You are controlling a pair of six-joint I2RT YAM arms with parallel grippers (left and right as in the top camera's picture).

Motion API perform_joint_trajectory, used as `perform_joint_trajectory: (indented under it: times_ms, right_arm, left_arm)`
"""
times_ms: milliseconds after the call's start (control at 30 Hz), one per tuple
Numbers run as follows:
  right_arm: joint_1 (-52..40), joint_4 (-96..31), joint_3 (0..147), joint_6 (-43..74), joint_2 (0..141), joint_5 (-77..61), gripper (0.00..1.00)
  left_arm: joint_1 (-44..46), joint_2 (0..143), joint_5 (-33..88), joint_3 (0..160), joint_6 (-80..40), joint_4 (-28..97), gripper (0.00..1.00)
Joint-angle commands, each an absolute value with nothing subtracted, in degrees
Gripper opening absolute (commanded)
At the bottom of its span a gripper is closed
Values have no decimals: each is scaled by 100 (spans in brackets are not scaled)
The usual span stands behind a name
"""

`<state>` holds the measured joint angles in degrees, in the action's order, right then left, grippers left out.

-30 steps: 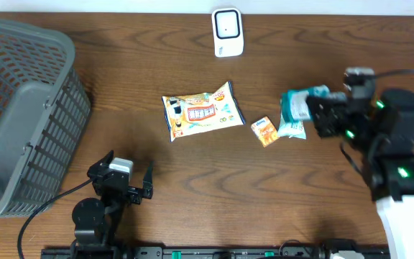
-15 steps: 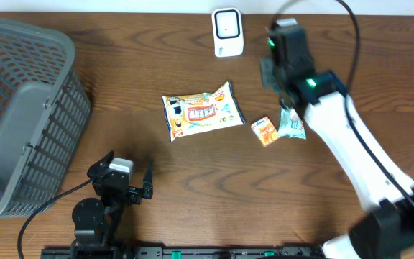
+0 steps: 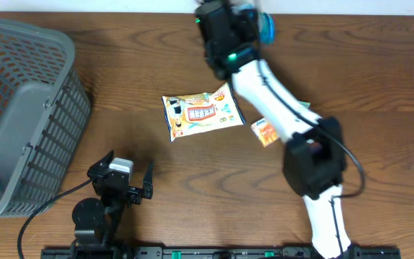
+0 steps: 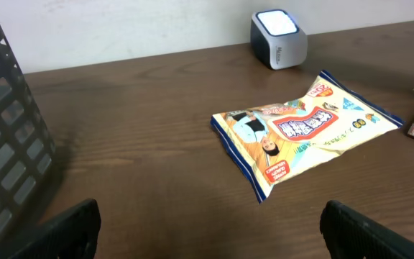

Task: Scan the item barcode

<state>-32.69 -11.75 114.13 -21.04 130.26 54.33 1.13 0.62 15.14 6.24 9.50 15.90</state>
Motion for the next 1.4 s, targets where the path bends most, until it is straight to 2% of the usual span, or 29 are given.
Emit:
perform_joint_trajectory:
  times_ms: [0, 100, 233, 467, 1200, 1367]
  right_arm:
    - [-3439, 353, 11657, -4672, 13445, 6744, 1]
    - [-3527, 2486, 11657, -6744, 14046, 6869, 1]
    - [-3586, 3092, 11657, -7638, 14547, 6799, 1]
    - [-3684, 3376, 11671, -7623, 14993, 6628, 1]
    - [-3717, 3573, 11754, -6396, 15015, 5229, 1]
    - [-3715, 4180, 11769, -6973, 15012, 5502, 1]
  left_arm:
    - [82, 34, 1588, 541, 1046, 1734, 98]
    - [82, 34, 1588, 541, 1046, 1734, 98]
    - [82, 34, 1588, 541, 1046, 1734, 98]
    - [82, 34, 1588, 541, 1046, 1734, 98]
    - [82, 34, 1588, 541, 1046, 1734, 98]
    - [82, 34, 1586, 541, 1046, 1734, 98]
